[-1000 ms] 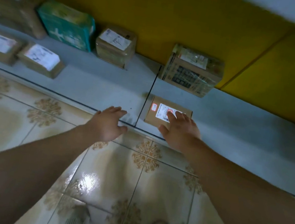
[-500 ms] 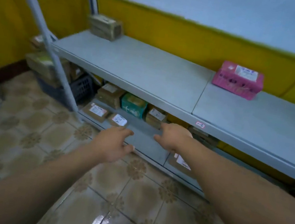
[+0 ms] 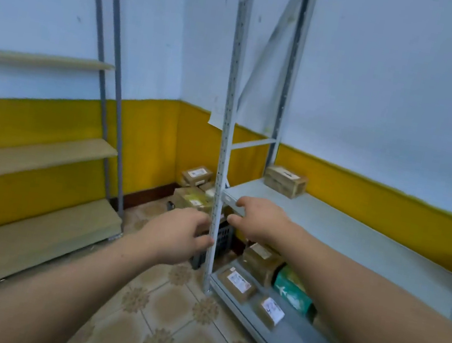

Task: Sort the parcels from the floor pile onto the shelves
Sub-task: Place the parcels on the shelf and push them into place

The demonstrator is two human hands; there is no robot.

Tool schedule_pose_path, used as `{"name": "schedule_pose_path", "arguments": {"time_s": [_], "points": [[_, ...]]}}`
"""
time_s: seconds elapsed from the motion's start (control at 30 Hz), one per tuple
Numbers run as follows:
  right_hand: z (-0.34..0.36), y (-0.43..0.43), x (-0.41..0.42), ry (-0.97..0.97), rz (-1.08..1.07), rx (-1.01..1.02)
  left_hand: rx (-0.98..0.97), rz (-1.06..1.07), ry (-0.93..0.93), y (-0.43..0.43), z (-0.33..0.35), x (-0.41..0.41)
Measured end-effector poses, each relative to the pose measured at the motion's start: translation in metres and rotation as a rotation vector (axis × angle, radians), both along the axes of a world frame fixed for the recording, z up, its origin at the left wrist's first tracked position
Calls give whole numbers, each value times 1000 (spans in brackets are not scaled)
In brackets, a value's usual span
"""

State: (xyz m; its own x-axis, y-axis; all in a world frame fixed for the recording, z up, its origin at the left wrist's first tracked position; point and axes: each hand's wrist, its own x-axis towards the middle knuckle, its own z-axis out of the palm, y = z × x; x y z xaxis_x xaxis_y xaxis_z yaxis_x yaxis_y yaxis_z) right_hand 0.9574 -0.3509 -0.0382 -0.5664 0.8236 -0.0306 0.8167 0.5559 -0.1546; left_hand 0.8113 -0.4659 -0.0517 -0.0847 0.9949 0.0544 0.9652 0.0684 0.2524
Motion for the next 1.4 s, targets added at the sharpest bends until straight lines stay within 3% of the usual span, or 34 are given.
{"name": "schedule_pose_path", "arguments": {"time_s": [0.17,0.4,1.03,1.4], "points": [[17,14,-116,66,75,21,22,115,-9,5,23,-105],[27,86,-208,137,120,48,42,168,-36,70,30,-203],[13,407,-393,53,97,23,10,222,-36,389,13,-397],[0,571,-531,41,-63,27,-27,79,-29,579,-15,-569]]}}
